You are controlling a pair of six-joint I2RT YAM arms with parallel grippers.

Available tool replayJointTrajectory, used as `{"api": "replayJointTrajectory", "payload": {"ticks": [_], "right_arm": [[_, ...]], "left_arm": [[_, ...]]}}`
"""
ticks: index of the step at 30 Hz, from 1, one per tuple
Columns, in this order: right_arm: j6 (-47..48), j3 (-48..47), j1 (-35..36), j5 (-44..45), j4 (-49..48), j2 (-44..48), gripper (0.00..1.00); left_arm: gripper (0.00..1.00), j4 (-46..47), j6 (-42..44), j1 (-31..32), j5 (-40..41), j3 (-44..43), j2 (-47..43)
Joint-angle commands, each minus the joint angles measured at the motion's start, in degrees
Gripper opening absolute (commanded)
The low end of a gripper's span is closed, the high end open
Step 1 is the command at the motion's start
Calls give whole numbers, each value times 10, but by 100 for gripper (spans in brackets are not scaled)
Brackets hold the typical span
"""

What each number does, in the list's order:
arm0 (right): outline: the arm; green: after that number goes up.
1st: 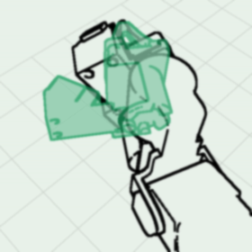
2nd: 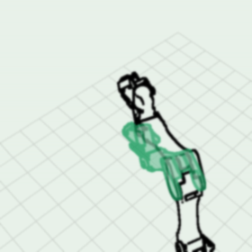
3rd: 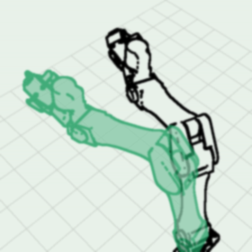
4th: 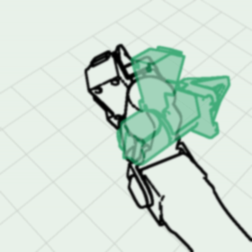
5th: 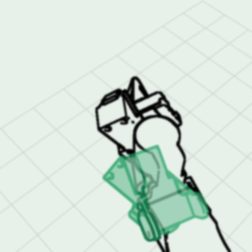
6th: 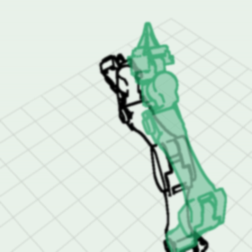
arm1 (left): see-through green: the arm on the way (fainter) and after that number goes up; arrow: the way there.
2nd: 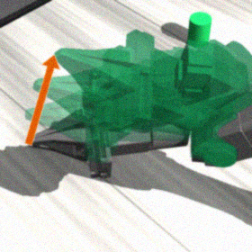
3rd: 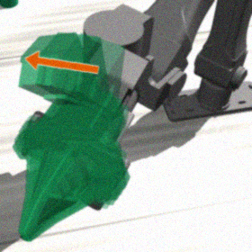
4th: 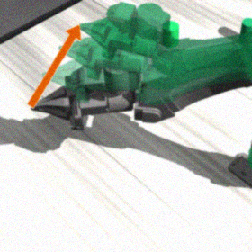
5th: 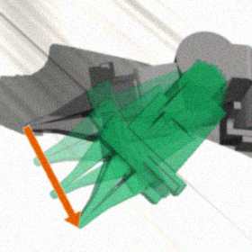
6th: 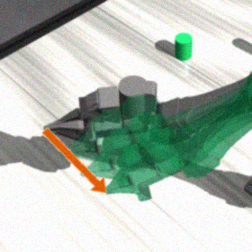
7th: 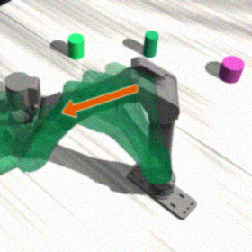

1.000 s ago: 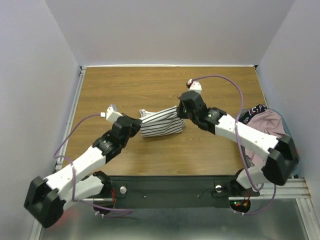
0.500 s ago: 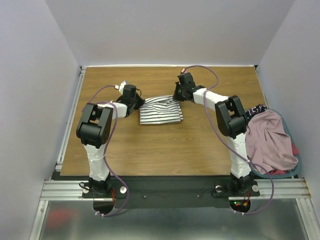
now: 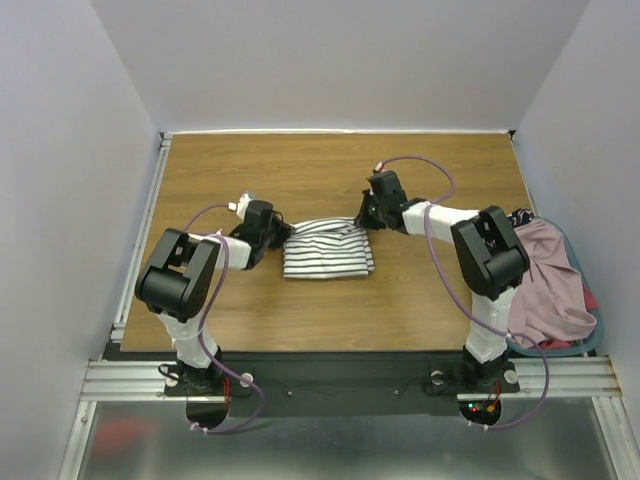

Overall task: Fold and stack the tank tops
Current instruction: Fold the tank top

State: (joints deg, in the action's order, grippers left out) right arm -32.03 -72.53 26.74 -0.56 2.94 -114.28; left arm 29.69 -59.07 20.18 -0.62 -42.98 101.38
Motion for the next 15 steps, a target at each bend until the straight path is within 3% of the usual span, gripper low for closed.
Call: {"api": "replayJointTrajectory", "payload": {"ticks": [1, 9, 13, 14, 15], "right_arm": [[-14, 61, 7, 21, -13, 61, 1], [-7, -23, -2, 31, 11, 15, 9], [-25, -53, -26, 14, 12, -15, 19], [-28, -62, -36, 10, 12, -17, 25], [-29, -68, -40, 8, 12, -20, 41]], "left_arm": [[0, 15, -28, 11, 35, 40, -56], [0, -60, 60, 2, 33, -97, -33], [0, -55, 75, -17, 10, -128, -15], [0, -52, 81, -22, 9, -134, -8], [5, -53, 87, -30, -26, -155, 13]]}}
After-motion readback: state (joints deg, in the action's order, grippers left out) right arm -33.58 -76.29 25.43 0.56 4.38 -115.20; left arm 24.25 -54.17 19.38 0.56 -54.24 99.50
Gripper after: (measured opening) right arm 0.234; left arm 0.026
